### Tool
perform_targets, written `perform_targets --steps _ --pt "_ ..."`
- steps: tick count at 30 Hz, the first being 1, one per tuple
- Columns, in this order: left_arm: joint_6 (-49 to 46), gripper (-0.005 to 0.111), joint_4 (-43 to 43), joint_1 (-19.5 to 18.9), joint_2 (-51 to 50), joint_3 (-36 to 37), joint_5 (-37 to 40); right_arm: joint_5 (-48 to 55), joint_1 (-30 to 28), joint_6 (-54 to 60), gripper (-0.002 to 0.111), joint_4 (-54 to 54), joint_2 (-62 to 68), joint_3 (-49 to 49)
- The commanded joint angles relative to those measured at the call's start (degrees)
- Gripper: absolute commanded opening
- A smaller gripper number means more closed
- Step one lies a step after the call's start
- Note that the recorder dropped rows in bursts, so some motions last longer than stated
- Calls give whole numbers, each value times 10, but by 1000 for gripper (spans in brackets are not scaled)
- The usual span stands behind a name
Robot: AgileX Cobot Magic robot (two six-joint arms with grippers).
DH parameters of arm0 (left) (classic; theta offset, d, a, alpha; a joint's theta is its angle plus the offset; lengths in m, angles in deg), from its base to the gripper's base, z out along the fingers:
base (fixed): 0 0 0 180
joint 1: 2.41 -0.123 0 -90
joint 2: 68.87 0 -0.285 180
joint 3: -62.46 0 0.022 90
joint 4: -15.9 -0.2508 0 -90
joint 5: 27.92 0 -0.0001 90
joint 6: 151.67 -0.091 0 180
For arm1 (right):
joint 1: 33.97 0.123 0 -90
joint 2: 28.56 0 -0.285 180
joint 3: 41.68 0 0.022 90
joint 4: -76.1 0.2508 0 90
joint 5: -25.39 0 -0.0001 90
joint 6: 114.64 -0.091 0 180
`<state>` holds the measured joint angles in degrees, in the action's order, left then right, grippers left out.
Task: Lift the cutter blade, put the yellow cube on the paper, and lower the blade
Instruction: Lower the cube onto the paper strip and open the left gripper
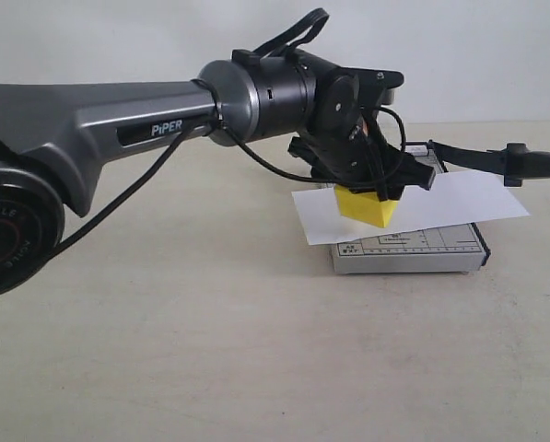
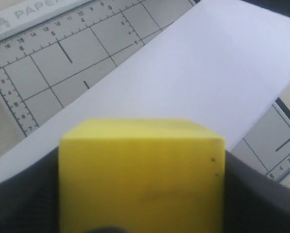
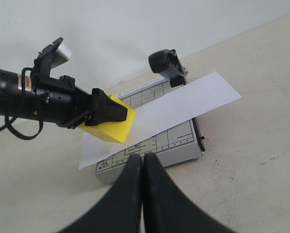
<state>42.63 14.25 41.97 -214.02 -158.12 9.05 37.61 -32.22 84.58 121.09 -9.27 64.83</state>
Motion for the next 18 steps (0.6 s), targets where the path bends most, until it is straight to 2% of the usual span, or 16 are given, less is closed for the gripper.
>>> perform_targets --steps 1,8,11,15,18 --pt "1 4 -2 -1 -2 -2 -15 -5 0 2 0 -3 -3 -3" --pt "2 7 -2 -4 -2 -2 -19 1 0 2 0 -3 -3 -3" --pt "-1 22 -2 -4 -2 -2 -22 0 0 2 0 -3 -3 -3" --pt "0 54 -2 -4 -2 -2 -29 0 0 2 0 -3 -3 -3" --pt "1 69 -2 -4 -2 -2 -31 0 0 2 0 -3 -3 -3"
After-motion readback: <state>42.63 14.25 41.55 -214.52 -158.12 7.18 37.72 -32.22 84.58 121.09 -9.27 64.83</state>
